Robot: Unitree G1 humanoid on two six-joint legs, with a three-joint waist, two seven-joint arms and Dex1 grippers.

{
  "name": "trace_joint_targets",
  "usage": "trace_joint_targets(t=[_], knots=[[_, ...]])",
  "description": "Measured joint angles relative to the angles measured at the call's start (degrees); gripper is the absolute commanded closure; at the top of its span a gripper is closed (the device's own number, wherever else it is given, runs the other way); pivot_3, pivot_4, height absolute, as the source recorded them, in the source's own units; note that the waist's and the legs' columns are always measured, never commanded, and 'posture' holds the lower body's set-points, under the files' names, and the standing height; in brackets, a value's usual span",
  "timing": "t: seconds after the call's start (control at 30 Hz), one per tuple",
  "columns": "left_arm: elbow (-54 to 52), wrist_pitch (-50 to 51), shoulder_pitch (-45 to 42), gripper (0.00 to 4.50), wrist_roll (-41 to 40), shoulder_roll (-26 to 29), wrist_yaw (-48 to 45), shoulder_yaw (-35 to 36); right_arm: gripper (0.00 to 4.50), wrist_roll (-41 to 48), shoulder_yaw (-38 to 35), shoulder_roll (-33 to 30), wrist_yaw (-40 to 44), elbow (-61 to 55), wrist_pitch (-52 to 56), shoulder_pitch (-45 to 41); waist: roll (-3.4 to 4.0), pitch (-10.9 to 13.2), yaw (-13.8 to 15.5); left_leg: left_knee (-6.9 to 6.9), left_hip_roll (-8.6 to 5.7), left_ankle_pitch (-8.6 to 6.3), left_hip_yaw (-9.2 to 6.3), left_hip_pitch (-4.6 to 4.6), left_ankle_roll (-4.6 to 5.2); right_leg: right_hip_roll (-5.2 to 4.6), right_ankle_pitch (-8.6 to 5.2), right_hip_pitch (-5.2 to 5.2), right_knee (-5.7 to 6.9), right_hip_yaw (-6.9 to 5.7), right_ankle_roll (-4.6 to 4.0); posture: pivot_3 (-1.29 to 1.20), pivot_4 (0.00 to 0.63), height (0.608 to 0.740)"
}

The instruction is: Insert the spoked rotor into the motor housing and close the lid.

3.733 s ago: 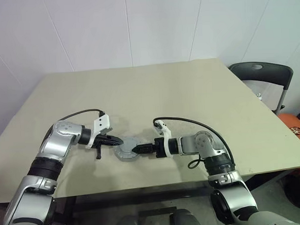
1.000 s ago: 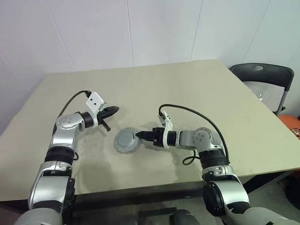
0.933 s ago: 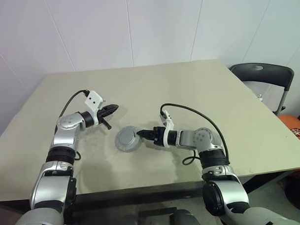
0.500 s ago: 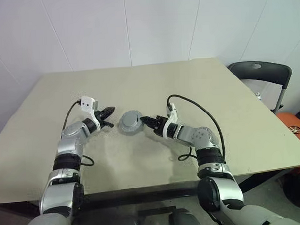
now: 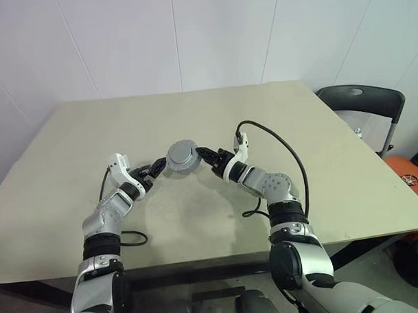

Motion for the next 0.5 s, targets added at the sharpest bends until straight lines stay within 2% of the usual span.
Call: trace_joint_targets(t=[0.2, 0.5], knots=[[-3.3, 8.1, 1.4, 0.02, -6.0, -2.2, 0.3, 3.3, 3.15, 1.3, -0.4, -0.1, 0.6, -0.1, -1.4, -0.1, 0.00, 0.0, -0.5, 0.00, 0.01, 0.01, 0.00, 0.01, -0.01, 0.01, 0.00, 0.00, 0.01, 0.00, -0.01, 0.00, 0.000, 0.740], [-4.2, 9.8, 1.5, 0.02, -6.8, -2.3, 0.4, 3.8, 3.15, 1.8, -0.3, -0.1, 0.8, -0.1, -1.7, -0.1, 0.00, 0.0, -0.5, 0.00, 0.00, 0.04, 0.00, 0.02, -0.07, 0.04, 0.02, 0.00, 0.02, 0.00, -0.04, 0.00, 0.000, 0.740]])
